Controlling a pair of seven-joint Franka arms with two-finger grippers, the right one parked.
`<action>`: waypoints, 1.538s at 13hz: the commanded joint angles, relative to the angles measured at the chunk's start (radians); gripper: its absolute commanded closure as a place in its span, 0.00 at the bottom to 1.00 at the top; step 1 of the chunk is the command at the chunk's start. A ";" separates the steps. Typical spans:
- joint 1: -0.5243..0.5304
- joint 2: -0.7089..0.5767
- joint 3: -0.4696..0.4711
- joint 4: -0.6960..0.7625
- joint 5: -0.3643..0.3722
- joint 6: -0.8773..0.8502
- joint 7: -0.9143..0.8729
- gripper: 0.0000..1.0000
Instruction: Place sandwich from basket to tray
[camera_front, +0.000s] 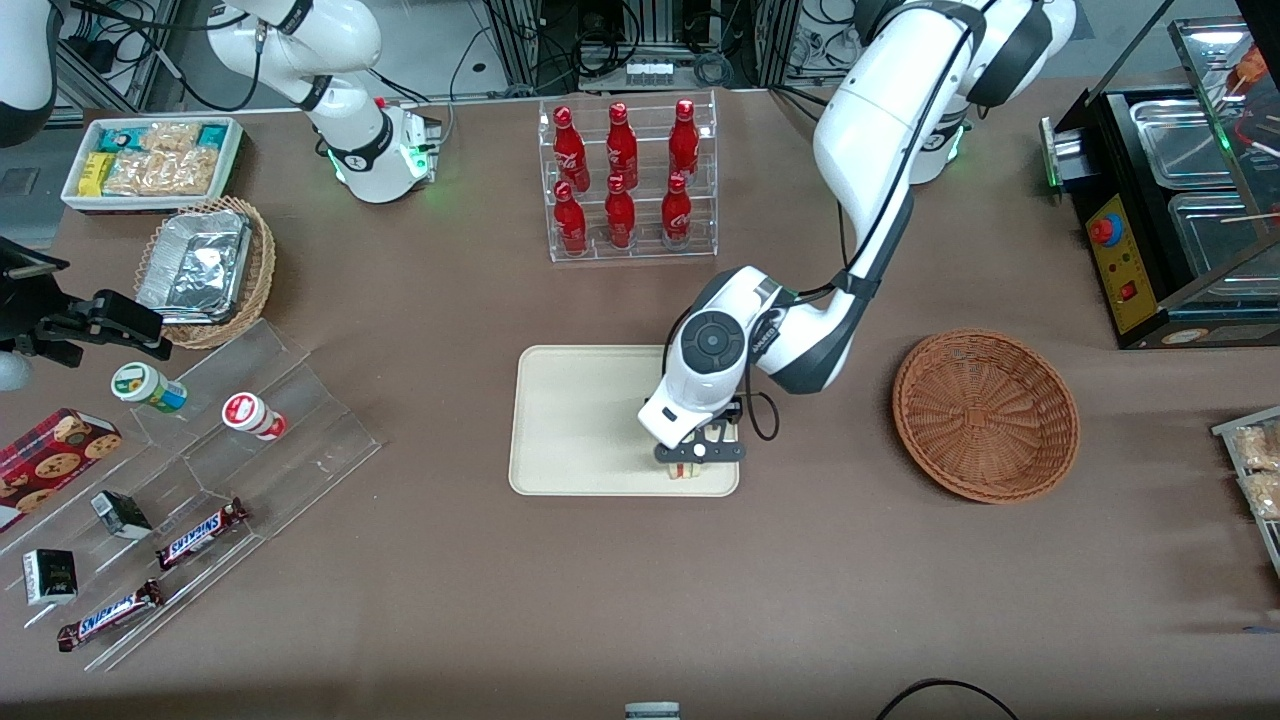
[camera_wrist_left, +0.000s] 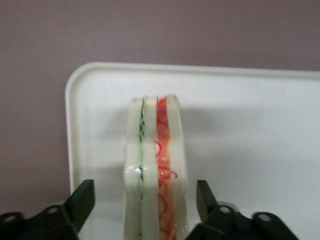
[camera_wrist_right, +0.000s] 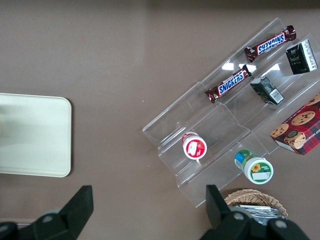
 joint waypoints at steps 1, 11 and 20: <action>0.061 -0.166 0.014 -0.042 0.007 -0.143 -0.018 0.00; 0.351 -0.570 0.060 -0.256 0.022 -0.349 0.230 0.00; 0.523 -0.788 0.097 -0.234 -0.044 -0.652 0.655 0.00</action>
